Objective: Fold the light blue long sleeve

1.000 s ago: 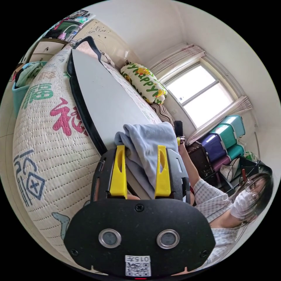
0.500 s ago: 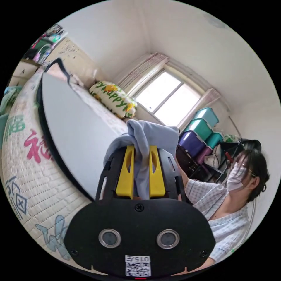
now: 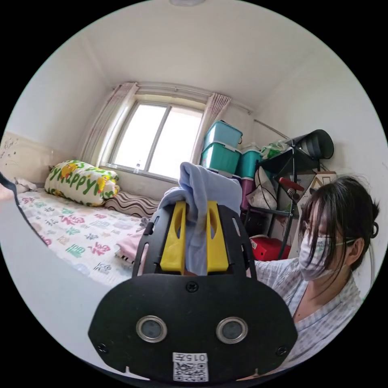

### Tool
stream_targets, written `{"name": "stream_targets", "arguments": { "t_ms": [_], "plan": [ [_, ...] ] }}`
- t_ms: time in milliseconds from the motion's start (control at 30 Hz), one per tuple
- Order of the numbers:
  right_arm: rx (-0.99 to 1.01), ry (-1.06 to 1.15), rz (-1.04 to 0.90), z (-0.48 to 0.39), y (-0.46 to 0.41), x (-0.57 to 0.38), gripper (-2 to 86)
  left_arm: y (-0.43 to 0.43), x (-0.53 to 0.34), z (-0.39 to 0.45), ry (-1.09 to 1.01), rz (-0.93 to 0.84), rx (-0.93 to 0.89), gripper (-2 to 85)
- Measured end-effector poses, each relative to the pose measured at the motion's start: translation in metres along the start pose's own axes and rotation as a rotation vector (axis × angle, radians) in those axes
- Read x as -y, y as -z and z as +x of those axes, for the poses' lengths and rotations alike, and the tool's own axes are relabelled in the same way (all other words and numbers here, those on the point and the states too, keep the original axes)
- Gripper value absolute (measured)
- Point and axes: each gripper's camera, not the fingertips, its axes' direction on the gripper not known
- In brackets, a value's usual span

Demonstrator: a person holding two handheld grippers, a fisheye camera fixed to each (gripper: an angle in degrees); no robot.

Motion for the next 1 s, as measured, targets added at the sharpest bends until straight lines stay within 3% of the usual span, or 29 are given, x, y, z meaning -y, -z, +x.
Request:
{"name": "stream_targets", "arguments": {
  "t_ms": [100, 233, 300, 333, 433, 467, 500, 600, 700, 733, 800, 867, 1000],
  "plan": [
    [-0.106, -0.038, -0.037, 0.031, 0.067, 0.011, 14.2, -0.076, 0.016, -0.013, 0.036, 0.019, -0.063, 7.5],
    [-0.191, -0.243, -0.098, 0.143, 0.130, -0.002, 14.6, -0.195, 0.021, -0.079, 0.186, 0.001, -0.082, 7.7],
    [-0.189, -0.385, -0.149, 0.216, 0.139, -0.024, 15.2, -0.250, 0.014, -0.125, 0.281, -0.063, 0.011, 7.9],
    [-0.215, -0.535, -0.216, 0.273, 0.137, -0.047, 15.6, -0.287, 0.004, -0.158, 0.336, -0.135, 0.145, 8.0],
    [-0.428, -0.898, -0.422, 0.380, 0.116, -0.132, 16.1, -0.369, -0.042, -0.230, 0.487, -0.423, 0.448, 7.5],
    [-0.512, -0.944, -0.497, 0.399, 0.112, -0.160, 16.1, -0.384, -0.058, -0.243, 0.516, -0.468, 0.457, 7.4],
    [-0.516, -0.935, -0.492, 0.403, 0.114, -0.169, 16.0, -0.387, -0.062, -0.244, 0.513, -0.457, 0.437, 7.4],
    [-0.280, -0.918, -0.174, 0.400, 0.167, -0.197, 13.9, -0.391, -0.053, -0.234, 0.412, -0.460, 0.405, 8.2],
    [-0.286, -0.826, -0.032, 0.363, 0.234, -0.213, 10.2, -0.387, -0.021, -0.200, 0.262, -0.444, 0.529, 9.7],
    [-0.340, -0.783, -0.020, 0.344, 0.261, -0.217, 10.1, -0.385, -0.006, -0.177, 0.202, -0.388, 0.559, 10.1],
    [-0.473, -0.751, -0.041, 0.316, 0.301, -0.226, 10.3, -0.398, 0.016, -0.137, 0.168, -0.342, 0.423, 11.3],
    [-0.708, -0.708, -0.049, 0.277, 0.348, -0.241, 10.7, -0.464, 0.040, -0.063, 0.007, -0.482, 0.046, 11.9],
    [-0.941, -0.771, -0.031, 0.242, 0.399, -0.280, 12.0, -0.587, 0.040, 0.048, -0.282, -0.688, 0.105, 14.6]
  ]
}}
